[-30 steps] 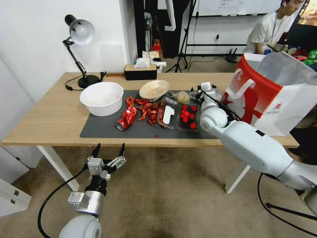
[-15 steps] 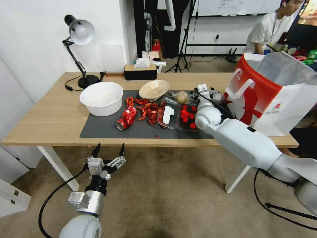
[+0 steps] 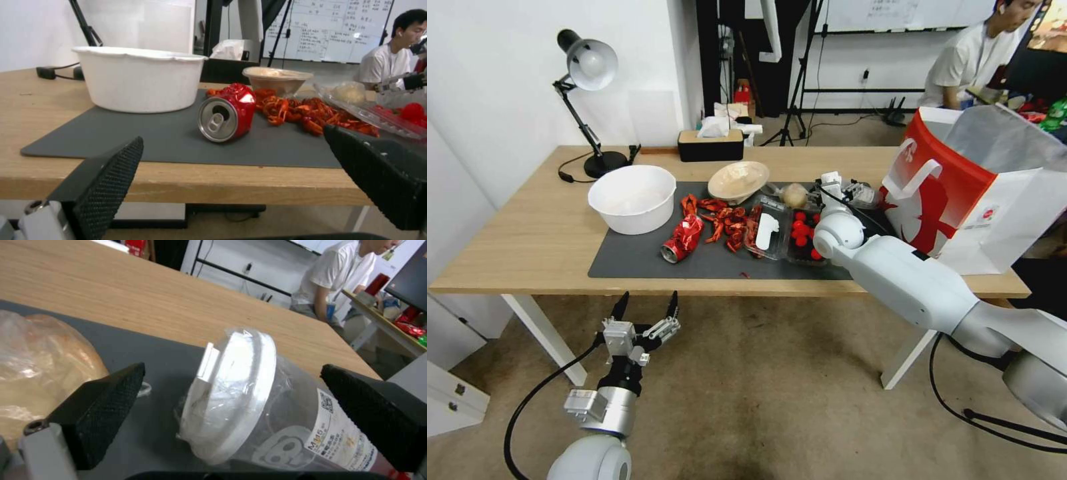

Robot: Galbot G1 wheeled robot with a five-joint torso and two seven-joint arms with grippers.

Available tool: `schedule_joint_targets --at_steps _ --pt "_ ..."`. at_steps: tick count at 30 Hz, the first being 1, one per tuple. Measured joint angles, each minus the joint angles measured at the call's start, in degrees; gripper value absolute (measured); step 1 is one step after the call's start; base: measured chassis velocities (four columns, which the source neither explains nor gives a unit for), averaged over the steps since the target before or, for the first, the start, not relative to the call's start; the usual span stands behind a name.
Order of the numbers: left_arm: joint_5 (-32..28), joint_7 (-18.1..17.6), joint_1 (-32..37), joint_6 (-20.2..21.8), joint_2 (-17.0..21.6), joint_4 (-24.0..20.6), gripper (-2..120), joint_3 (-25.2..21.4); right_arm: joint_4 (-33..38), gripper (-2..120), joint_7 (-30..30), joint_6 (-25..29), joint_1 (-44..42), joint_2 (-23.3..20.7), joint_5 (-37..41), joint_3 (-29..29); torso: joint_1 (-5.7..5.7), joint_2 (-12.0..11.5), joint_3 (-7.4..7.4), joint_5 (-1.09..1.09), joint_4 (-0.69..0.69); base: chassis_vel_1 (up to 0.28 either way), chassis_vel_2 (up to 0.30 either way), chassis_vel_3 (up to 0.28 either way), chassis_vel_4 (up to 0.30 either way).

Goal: Pick up the trash from the table and place it into the takeout bag.

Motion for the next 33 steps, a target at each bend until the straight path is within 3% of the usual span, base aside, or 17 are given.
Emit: schedule_joint_targets --at_steps 7,22,33 --pt "0.08 0.00 0.11 -0.22 -0.03 0.00 100 -0.02 -1.96 99 0.07 -0.28 0.70 0.88 0.23 -0.53 0.00 0.00 0.00 0.00 0.00 0.000 0.000 0.000 0.000" --pt "0.52 0.00 -0.15 -0.66 -0.22 0.50 100 0.08 -6.14 49 -0.15 -0.16 1.20 2.43 0.42 -0.58 -0.01 0.01 -0.01 0.00 0.00 0.000 0.000 0.000 0.000" --pt "0.57 0.02 -0.72 -0.44 -0.28 0.71 100 0.28 -5.25 28 0.01 -0.34 1.33 1.95 1.62 -0.67 0.00 -0.01 0.00 0.02 0.01 0.000 0.000 0.000 0.000"
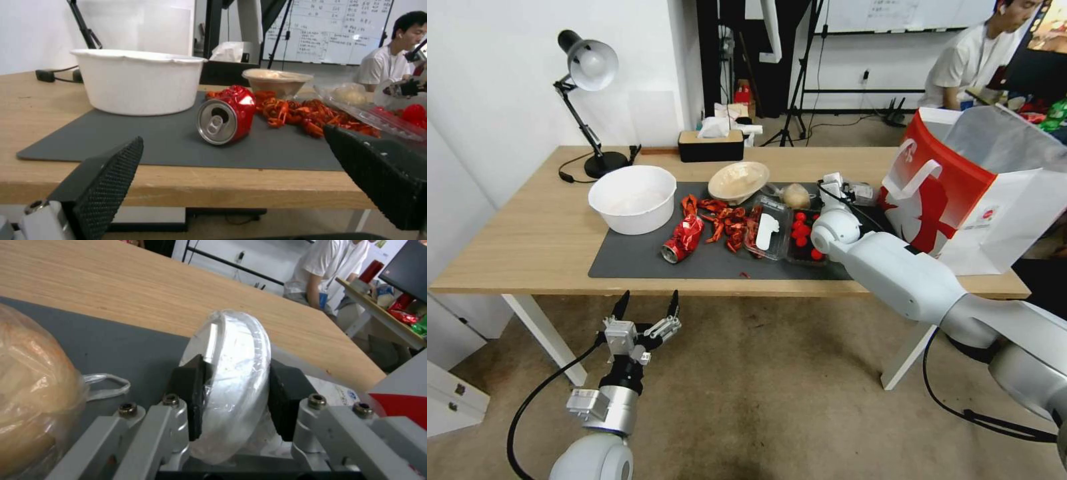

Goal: Pick up the trash from the table and place it into the takeout bag.

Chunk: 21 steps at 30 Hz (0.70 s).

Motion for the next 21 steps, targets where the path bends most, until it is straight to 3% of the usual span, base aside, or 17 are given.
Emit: schedule_joint_targets --at_steps 10,21 --pt "0.01 0.01 0.02 0.03 0.04 0.01 100 -0.02 1.60 28 0.62 -0.75 -0.15 -0.58 0.60 0.56 0.01 0.00 0.01 0.00 -0.03 0.000 0.000 0.000 0.000" --pt "0.47 0.02 0.05 0.03 -0.48 -0.01 100 0.33 11.60 28 1.97 -1.02 -0.02 -3.38 1.84 2.71 0.01 0.00 0.01 -0.02 -0.02 0.000 0.000 0.000 0.000"
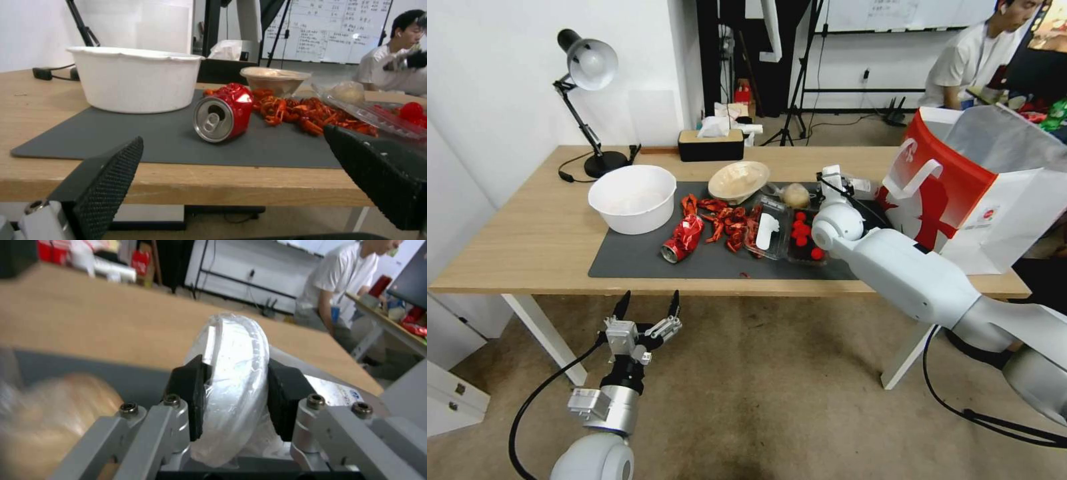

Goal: Pick up the trash from the table and place it into the takeout bag.

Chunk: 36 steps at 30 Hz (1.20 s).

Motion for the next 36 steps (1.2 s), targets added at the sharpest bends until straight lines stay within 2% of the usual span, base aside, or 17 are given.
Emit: schedule_joint_targets --at_steps 3,5,10,19,23,24,27,28,30,33,36 --pt "0.13 0.00 0.03 0.00 -0.09 -0.25 100 0.05 2.17 26 -0.84 0.97 0.60 -0.66 0.47 0.18 0.00 0.00 0.00 0.00 0.00 0.000 0.000 0.000 0.000" --pt "0.16 0.00 0.14 0.01 -0.14 -0.51 100 0.05 3.60 26 -2.45 4.22 1.26 -0.93 1.17 0.47 0.00 0.00 0.00 0.01 0.00 0.000 0.000 0.000 0.000" --pt "0.19 0.00 0.34 0.05 -0.15 -0.87 100 -0.03 6.83 25 -5.18 7.97 2.39 -1.17 2.62 2.23 0.00 0.00 0.00 0.02 0.01 0.000 0.000 0.000 0.000" --pt "0.47 -0.01 0.59 0.10 -0.36 -1.29 100 -0.12 16.60 25 -5.01 7.72 5.98 -3.88 5.41 6.23 -0.01 0.02 -0.01 0.00 0.01 0.000 0.000 0.000 0.000" --pt "0.72 -0.01 0.87 0.11 -0.37 -1.52 100 0.05 22.04 25 -2.36 2.46 8.43 -8.73 5.69 9.91 0.00 0.02 -0.01 -0.01 0.02 0.000 0.000 0.000 0.000" --pt "0.72 -0.01 0.87 0.11 -0.37 -1.52 100 0.05 22.04 25 -2.36 2.46 8.43 -8.73 5.69 9.91 0.00 0.02 -0.01 -0.01 0.02 0.000 0.000 0.000 0.000" --pt "0.81 -0.01 0.92 0.11 -0.30 -1.72 100 0.12 25.31 24 -1.23 -1.28 8.39 -14.61 5.08 12.76 0.00 0.02 -0.01 0.02 -0.02 0.000 0.000 0.000 0.000" --pt "0.81 -0.01 0.92 0.11 -0.30 -1.72 100 0.12 25.31 24 -1.23 -1.28 8.39 -14.61 5.08 12.76 0.00 0.02 -0.01 0.02 -0.02 0.000 0.000 0.000 0.000" --pt "0.97 0.02 0.90 0.11 -0.30 -1.84 100 0.49 27.00 24 -0.89 -2.85 6.13 -18.25 4.02 15.68 -0.01 0.02 -0.01 0.03 -0.01 0.000 0.000 0.000 0.000" --pt "1.18 0.05 0.87 0.11 -0.31 -1.88 100 0.73 28.03 24 -0.82 -3.79 4.04 -20.24 3.67 17.76 0.00 0.02 -0.01 0.02 0.00 0.000 0.000 0.000 0.000" --pt "1.64 0.21 0.57 0.24 -0.20 -1.90 100 1.64 30.92 24 -1.37 -5.93 -3.43 -25.15 3.50 25.28 -0.01 0.02 -0.01 0.03 0.01 0.000 0.000 0.000 0.000"
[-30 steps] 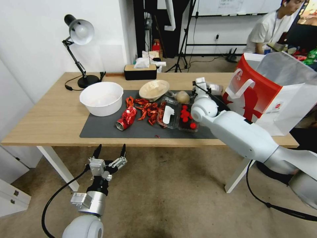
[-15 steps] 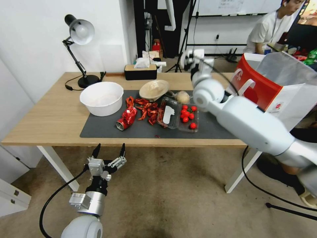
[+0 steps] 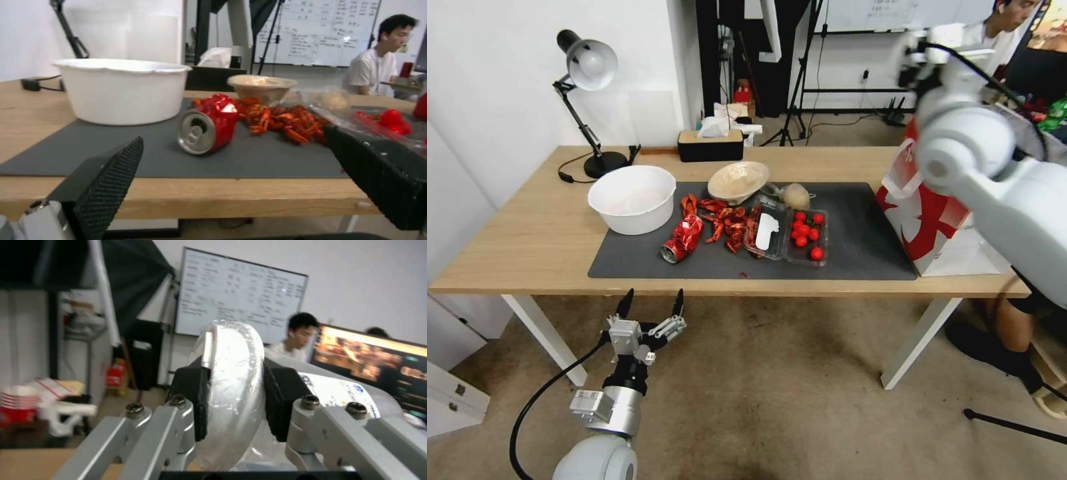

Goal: Pick up the trash from the table and place it into the takeout bag.

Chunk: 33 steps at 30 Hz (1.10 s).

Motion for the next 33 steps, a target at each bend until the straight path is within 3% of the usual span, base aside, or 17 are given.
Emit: schedule_joint_targets --at_steps 3,8,21,33 --pt "0.29 0.18 -0.11 0.17 0.10 0.00 100 0.67 1.66 24 -0.20 -0.17 -5.24 -2.93 -0.01 3.62 -0.01 0.00 0.00 0.00 -0.05 0.000 0.000 0.000 0.000" --pt "0.71 0.24 0.04 0.23 0.04 0.04 100 1.33 3.44 24 0.31 -0.19 -13.95 -6.18 -0.02 7.57 -0.01 0.00 0.01 0.00 0.00 0.000 0.000 0.000 0.000" --pt "0.88 0.28 0.97 -0.35 0.02 -0.36 100 1.39 3.07 24 1.08 -0.91 -18.85 -7.72 0.58 9.83 -0.01 0.00 0.00 -0.03 0.00 0.000 0.000 0.000 0.000" --pt "1.17 0.35 1.33 -0.47 0.06 -0.62 100 1.46 3.71 65 1.23 -1.26 -20.78 -7.89 1.22 12.00 -0.01 -0.01 0.01 -0.02 0.00 0.000 0.000 0.000 0.000"
